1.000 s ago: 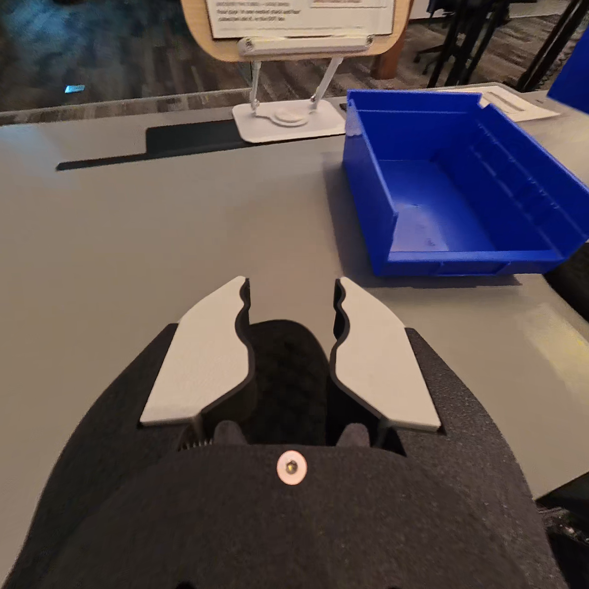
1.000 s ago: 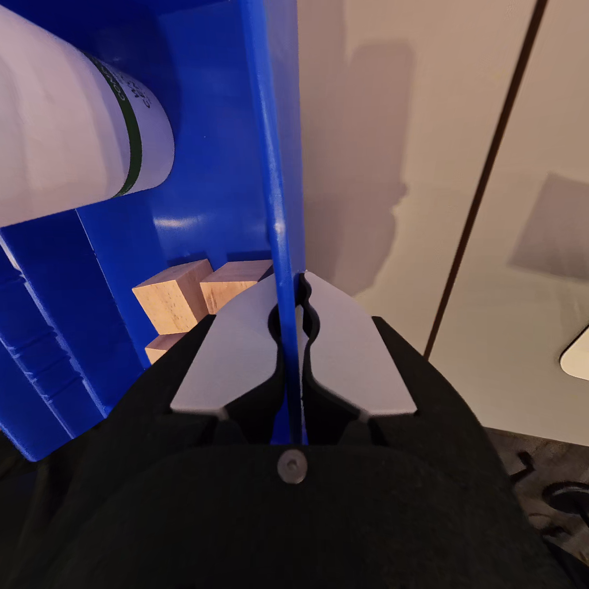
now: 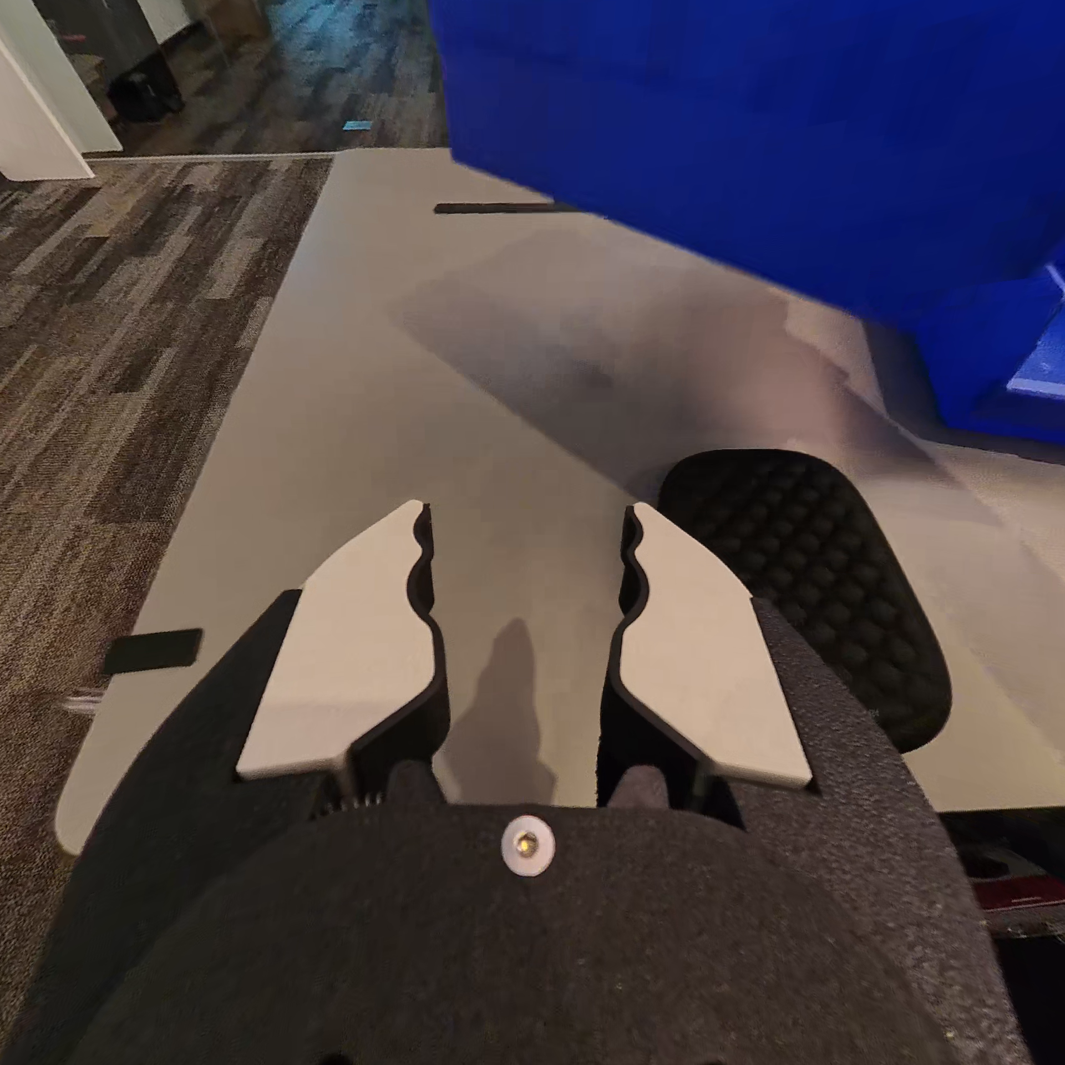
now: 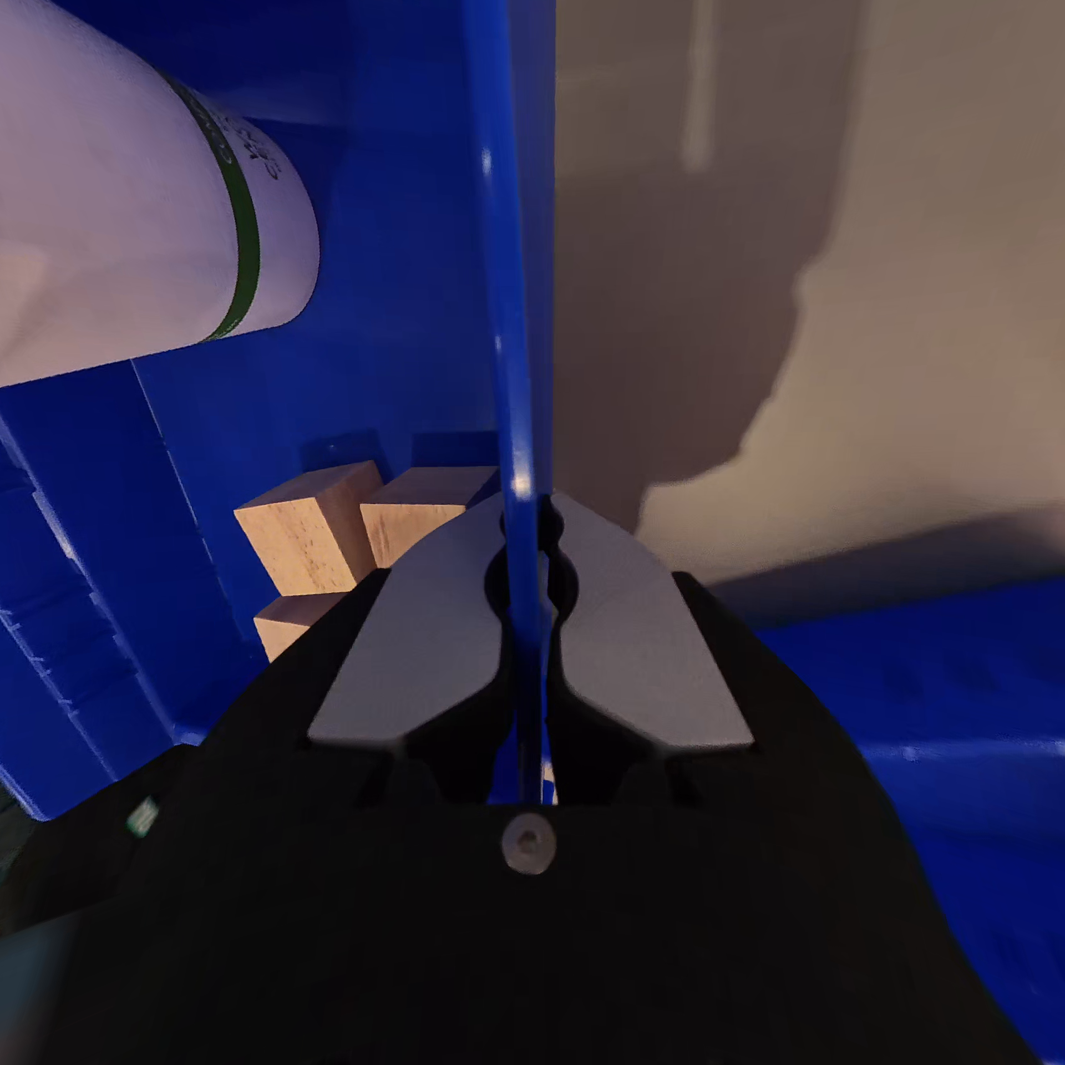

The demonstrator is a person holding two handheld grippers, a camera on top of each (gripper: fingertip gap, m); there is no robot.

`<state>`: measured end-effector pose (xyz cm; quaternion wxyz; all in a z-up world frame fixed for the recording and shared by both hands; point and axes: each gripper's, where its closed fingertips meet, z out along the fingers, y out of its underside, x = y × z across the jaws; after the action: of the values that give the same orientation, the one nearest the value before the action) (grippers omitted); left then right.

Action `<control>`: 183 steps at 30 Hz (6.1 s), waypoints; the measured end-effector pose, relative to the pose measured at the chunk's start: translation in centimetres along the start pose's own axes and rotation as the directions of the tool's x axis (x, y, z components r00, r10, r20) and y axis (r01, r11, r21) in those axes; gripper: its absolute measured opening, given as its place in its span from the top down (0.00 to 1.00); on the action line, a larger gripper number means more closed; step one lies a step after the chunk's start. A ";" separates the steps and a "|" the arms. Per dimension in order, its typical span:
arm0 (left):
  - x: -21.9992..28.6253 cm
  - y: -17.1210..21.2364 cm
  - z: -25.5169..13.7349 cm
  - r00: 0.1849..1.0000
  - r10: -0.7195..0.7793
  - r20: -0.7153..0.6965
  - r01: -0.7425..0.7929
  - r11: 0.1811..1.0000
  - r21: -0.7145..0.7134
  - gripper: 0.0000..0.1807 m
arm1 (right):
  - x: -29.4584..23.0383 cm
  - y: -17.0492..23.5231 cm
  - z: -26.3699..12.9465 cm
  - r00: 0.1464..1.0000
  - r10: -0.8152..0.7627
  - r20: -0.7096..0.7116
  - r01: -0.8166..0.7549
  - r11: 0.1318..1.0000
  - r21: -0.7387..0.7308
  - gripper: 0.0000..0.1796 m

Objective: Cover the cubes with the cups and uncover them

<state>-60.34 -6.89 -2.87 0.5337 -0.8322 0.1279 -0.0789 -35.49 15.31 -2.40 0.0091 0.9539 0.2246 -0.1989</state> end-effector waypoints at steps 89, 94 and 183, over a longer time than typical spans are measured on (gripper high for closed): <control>-18.5 -0.4 13.7 0.953 0.076 0.294 -0.001 0.969 -0.246 0.89 | 7.9 23.7 -6.8 0.933 -0.003 -0.361 0.264 0.689 0.675 0.84; -18.6 -0.5 13.8 0.953 0.069 0.296 0.006 0.969 -0.246 0.89 | 8.9 24.9 -6.4 0.935 0.025 -0.354 0.237 0.698 0.676 0.84; -3.4 -5.9 6.2 0.857 0.240 0.456 -0.187 0.969 -0.159 0.74 | 45.5 50.1 -12.4 0.703 0.647 -0.297 -0.486 0.741 0.463 0.96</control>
<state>-61.13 1.89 -0.06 0.5080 -0.8347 0.0900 0.1928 28.10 -9.08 -12.01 -0.1500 0.9803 -0.1284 -0.0023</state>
